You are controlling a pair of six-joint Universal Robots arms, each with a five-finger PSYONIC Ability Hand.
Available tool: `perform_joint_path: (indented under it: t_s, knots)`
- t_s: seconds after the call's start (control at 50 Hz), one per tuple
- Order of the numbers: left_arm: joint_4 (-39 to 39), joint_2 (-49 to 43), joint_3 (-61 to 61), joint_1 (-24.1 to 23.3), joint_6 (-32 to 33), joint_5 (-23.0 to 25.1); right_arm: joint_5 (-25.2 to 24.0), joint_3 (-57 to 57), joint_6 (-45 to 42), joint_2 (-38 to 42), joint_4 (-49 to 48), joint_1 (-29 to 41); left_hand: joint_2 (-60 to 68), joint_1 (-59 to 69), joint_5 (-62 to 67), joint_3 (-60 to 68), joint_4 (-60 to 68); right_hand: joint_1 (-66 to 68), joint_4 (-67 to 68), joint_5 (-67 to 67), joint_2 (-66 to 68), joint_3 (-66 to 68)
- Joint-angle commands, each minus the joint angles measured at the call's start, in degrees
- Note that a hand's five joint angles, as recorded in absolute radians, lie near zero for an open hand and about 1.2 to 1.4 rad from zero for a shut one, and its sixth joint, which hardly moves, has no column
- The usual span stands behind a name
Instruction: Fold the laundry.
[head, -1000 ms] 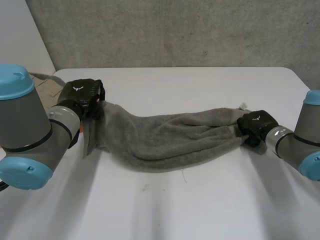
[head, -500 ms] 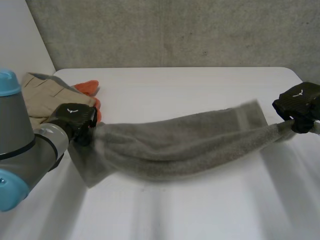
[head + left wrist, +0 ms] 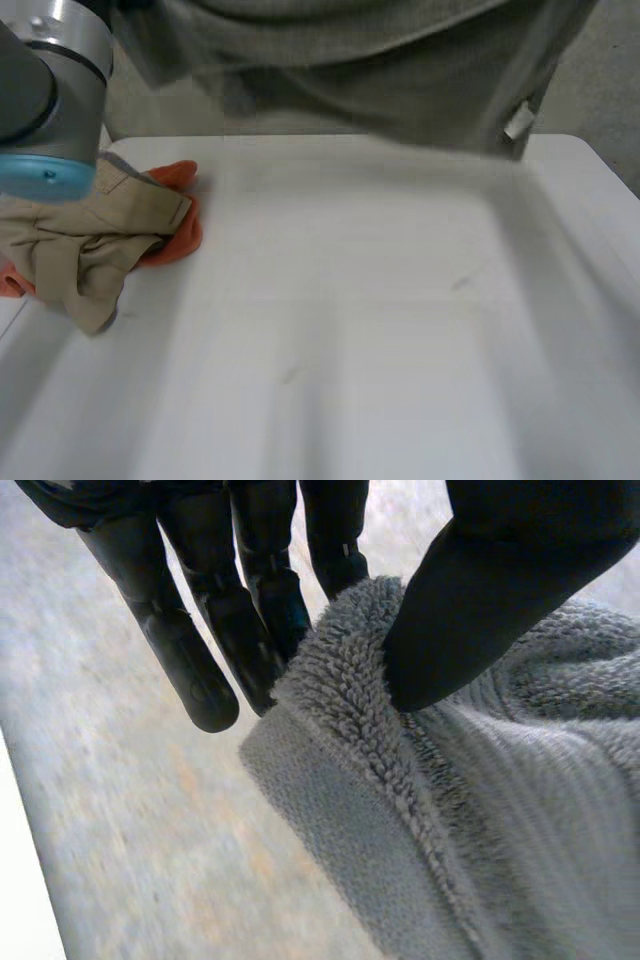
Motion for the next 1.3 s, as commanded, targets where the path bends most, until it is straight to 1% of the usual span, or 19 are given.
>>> perform_joint_path:
  t_s: [0.02,0.12,0.18,0.28,0.32,0.38,0.44,0.46,0.48,0.58,0.68,0.74,0.8,0.84,0.9,0.92,1.0,1.08,1.3]
  knots:
    - [-6.36,2.75,-8.73,0.28,-2.59,0.18,-3.72,9.21,-0.08,-5.67,6.15,-0.29,11.16,15.44,13.81,11.63,11.09,23.19,11.9,13.07,12.74,12.32]
    - [-11.81,2.14,-16.55,1.42,-3.56,0.36,-9.95,18.95,-4.63,-7.08,16.85,-0.81,11.16,15.44,13.81,11.63,11.09,23.19,11.9,13.07,12.74,12.32]
    - [-14.01,1.27,-20.86,2.57,-3.29,0.53,-11.72,23.18,-8.86,-6.73,21.53,-0.81,11.16,15.44,13.81,11.63,11.09,23.19,11.9,13.07,12.74,12.32]
    - [-16.12,-5.93,-22.89,2.92,-2.86,0.45,-11.64,31.62,-21.14,-3.41,27.16,-0.9,11.16,15.44,13.81,11.63,11.09,23.19,11.9,13.07,12.74,12.32]
    - [-17.96,-9.19,-22.36,2.92,-2.07,0.27,-11.29,32.42,-23.63,-1.47,27.08,-0.99,11.16,15.44,13.81,11.63,11.09,23.19,11.9,13.07,12.74,12.32]
    - [-19.19,-12.0,-19.92,3.01,-1.1,0.09,-9.36,31.99,-23.55,1.0,26.29,-0.9,9.69,13.96,12.33,10.15,9.61,23.19,11.9,13.07,12.74,12.32]
    - [-19.11,-13.67,-18.06,2.92,-1.01,0.36,-7.08,31.11,-22.15,2.75,24.02,-0.38,-8.91,-4.64,-6.27,-8.45,-8.99,23.19,11.9,13.07,12.74,12.32]
    - [-18.67,-14.81,-17.1,2.92,-1.01,0.44,-6.55,30.93,-21.71,3.28,23.22,-0.29,-27.48,-23.21,-24.84,-27.02,-27.56,23.19,11.9,13.07,12.74,12.32]
    - [-18.41,-15.34,-16.65,2.92,-1.01,0.45,-6.02,30.84,-21.36,3.72,22.34,-0.29,-33.5,-29.23,-30.85,-33.03,-33.57,23.19,11.9,13.07,12.74,12.32]
    - [-16.65,-15.61,-16.91,1.78,-0.66,0.45,-3.56,30.84,-18.37,5.04,18.03,-0.29,-50.03,-45.75,-47.38,-49.56,-50.1,23.19,11.9,13.07,12.74,12.32]
    - [-15.86,-10.53,-22.26,-0.07,-0.66,0.18,-2.24,32.07,-15.73,4.87,17.06,-0.64,-50.38,-46.11,-47.74,-49.92,-50.45,23.19,11.9,13.07,12.74,12.32]
    - [-13.23,-3.15,-29.72,0.46,-0.66,0.53,-2.32,32.86,-15.55,4.7,16.89,-0.81,-49.37,-45.1,-46.73,-48.91,-49.45,23.19,11.9,13.07,12.74,12.32]
    - [-9.54,3.27,-37.9,1.16,-0.31,1.58,-2.32,33.56,-15.46,4.61,16.62,-0.81,-43.34,-39.07,-40.69,-42.87,-43.41,23.19,11.9,13.07,12.74,12.32]
    - [-7.52,7.91,-43.59,1.42,1.7,4.03,-2.32,34.09,-15.55,4.52,16.27,-0.73,-35.63,-31.36,-32.99,-35.17,-35.7,23.19,11.9,13.07,12.74,12.32]
    - [-6.45,11.71,-48.89,1.78,5.13,7.29,-2.32,34.79,-15.64,4.52,16.18,-0.64,-29.71,-25.43,-27.06,-29.24,-29.78,23.19,11.9,13.07,12.74,12.32]
    - [-6.19,13.37,-51.78,2.39,7.75,9.04,-2.32,34.97,-15.64,4.52,16.09,-0.64,-25.19,-20.92,-22.55,-24.73,-25.27,23.19,11.9,13.07,12.74,12.32]
    - [-6.54,14.71,-56.1,3.53,12.51,10.73,-2.32,35.15,-15.55,4.52,16.09,-0.72,-17.11,-12.84,-14.46,-16.64,-17.18,23.19,11.9,13.07,12.74,12.32]
    - [-7.5,14.71,-58.39,3.89,13.84,10.99,-2.41,35.24,-15.55,4.78,15.83,-0.64,-7.85,-3.58,-5.2,-7.38,-7.92,23.19,11.9,13.07,12.74,12.32]
    - [-10.58,13.05,-60.24,5.12,14.2,11.17,-2.41,35.85,-15.64,4.78,15.04,-0.55,-15.9,-11.62,-13.25,-15.43,-15.97,23.19,11.9,13.07,12.74,12.32]
